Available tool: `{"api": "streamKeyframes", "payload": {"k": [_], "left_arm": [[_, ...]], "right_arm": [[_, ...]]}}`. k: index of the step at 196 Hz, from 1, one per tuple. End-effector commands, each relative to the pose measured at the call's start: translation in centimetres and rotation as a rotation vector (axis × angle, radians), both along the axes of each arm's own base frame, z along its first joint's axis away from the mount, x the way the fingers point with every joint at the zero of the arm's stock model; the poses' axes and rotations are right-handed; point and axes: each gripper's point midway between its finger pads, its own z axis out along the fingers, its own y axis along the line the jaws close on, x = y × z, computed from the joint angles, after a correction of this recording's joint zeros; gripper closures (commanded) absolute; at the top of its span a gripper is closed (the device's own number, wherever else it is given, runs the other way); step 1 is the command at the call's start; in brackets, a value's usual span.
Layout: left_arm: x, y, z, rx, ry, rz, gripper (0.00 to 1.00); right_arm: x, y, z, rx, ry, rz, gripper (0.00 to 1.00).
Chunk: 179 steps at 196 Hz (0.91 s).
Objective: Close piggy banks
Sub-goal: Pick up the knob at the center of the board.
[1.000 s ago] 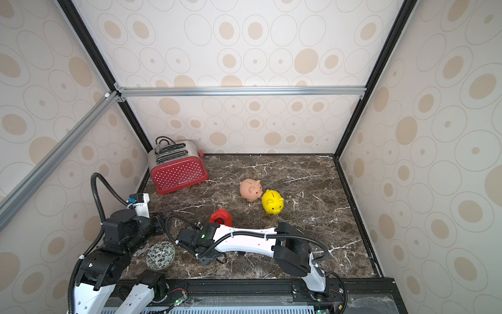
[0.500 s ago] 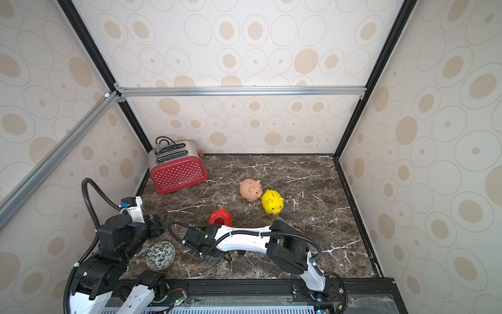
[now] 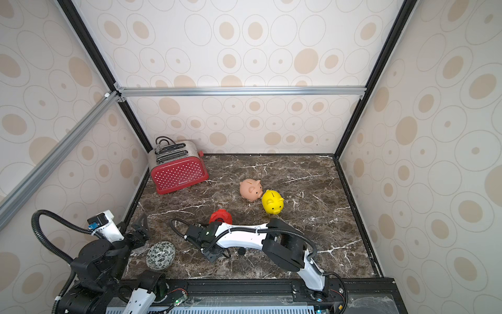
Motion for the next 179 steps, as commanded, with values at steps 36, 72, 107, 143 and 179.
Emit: {"api": "streamKeyframes", "payload": {"k": [36,72,107,143,179], "left_arm": [[-0.4,0.4,0.0,0.009,0.021,0.018,0.22],[-0.3,0.3,-0.1,0.008,0.023,0.012,0.22],[-0.1,0.2,-0.2,0.009,0.030,0.008,0.22],[-0.1,0.1,-0.2,0.010,0.031,0.003,0.22],[0.0,0.0,-0.2,0.010,0.031,-0.002,0.22]], "right_arm": [[0.7,-0.4,-1.3,-0.039,-0.004,0.012,0.81],[0.7,-0.7,-1.5,-0.045,-0.005,0.013,0.82],[1.0,-0.9,-2.0,-0.056,-0.012,0.007,0.83],[1.2,-1.3,-2.6,-0.062,-0.004,-0.002,0.87],[1.0,-1.5,-3.1,-0.066,0.009,-0.004,0.87]]}}
